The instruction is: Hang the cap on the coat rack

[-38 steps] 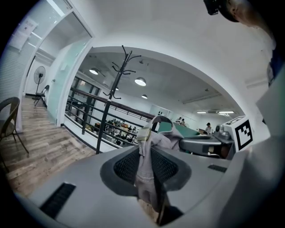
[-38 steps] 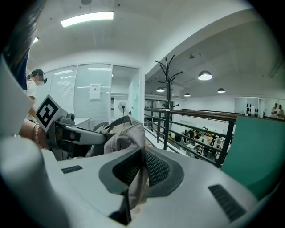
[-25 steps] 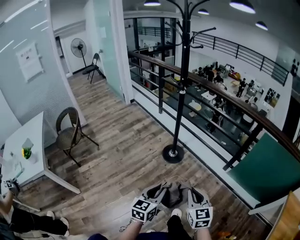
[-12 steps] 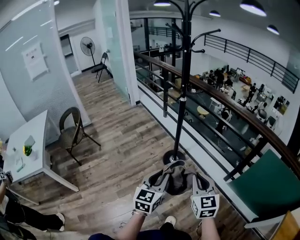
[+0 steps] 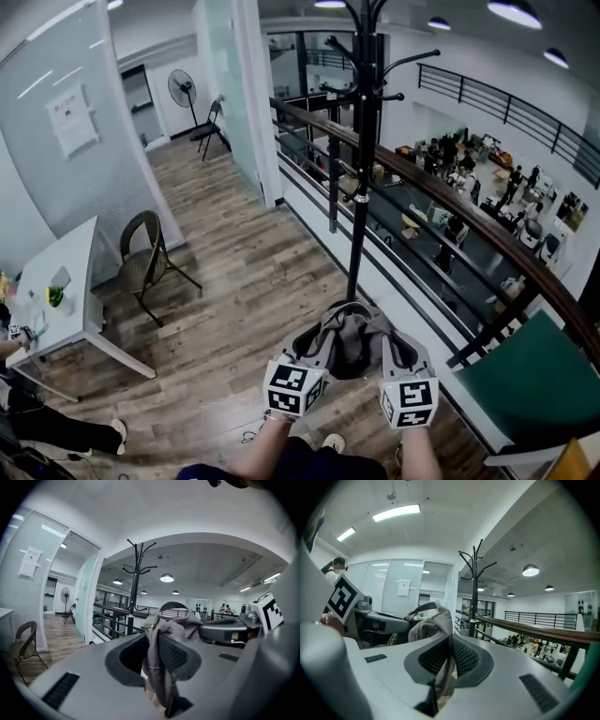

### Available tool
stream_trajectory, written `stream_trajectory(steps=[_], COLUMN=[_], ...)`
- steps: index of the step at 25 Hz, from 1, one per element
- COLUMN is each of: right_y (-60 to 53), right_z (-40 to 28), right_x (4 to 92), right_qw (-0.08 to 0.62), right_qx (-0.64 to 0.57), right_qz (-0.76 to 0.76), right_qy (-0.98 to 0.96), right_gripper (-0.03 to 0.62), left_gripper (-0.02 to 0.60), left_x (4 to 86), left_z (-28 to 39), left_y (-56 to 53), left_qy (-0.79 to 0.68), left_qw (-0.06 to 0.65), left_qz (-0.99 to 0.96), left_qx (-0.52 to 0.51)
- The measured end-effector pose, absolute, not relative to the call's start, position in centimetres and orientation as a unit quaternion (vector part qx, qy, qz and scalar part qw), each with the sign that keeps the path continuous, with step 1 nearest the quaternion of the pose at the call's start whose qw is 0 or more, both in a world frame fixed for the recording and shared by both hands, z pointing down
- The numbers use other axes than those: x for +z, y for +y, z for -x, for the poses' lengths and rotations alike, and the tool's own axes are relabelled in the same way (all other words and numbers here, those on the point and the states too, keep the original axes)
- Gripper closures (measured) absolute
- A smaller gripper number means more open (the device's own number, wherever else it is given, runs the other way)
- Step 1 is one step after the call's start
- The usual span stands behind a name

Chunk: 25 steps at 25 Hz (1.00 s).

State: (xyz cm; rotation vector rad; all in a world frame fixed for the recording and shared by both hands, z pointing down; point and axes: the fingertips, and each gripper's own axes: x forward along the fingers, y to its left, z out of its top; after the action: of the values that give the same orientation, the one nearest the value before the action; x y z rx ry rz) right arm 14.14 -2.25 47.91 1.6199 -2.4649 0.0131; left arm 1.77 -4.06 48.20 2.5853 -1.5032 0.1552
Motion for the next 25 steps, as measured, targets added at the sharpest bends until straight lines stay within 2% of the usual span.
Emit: stream_trajectory(steps=[10, 14, 25], right_y=[-6.6, -9.6, -21.9], right_z=[-14.8, -14.9, -14.3], right_x=[43.0, 42.8, 39.1], right_qw=[0.064, 0.071, 0.029], right_qx=[-0.050, -0.055, -0.079], right_qz=[-0.542, -0.546, -0.585], right_qy=[-0.837, -0.833, -0.807], right_gripper=[0.557, 0.557, 0.557], left_gripper=[0.497, 0.497, 0.497], left_x=[44.2, 43.4, 39.1], left_z=[-2.3, -2.4, -2.1], left_y=[-8.6, -12.3, -25.1], left_qy=[-0.492, -0.489, -0.448], left_qw=[0.045, 0.039, 0.001], left_qz=[-0.869, -0.872, -0.894], left_qx=[0.017, 0.015, 0.006])
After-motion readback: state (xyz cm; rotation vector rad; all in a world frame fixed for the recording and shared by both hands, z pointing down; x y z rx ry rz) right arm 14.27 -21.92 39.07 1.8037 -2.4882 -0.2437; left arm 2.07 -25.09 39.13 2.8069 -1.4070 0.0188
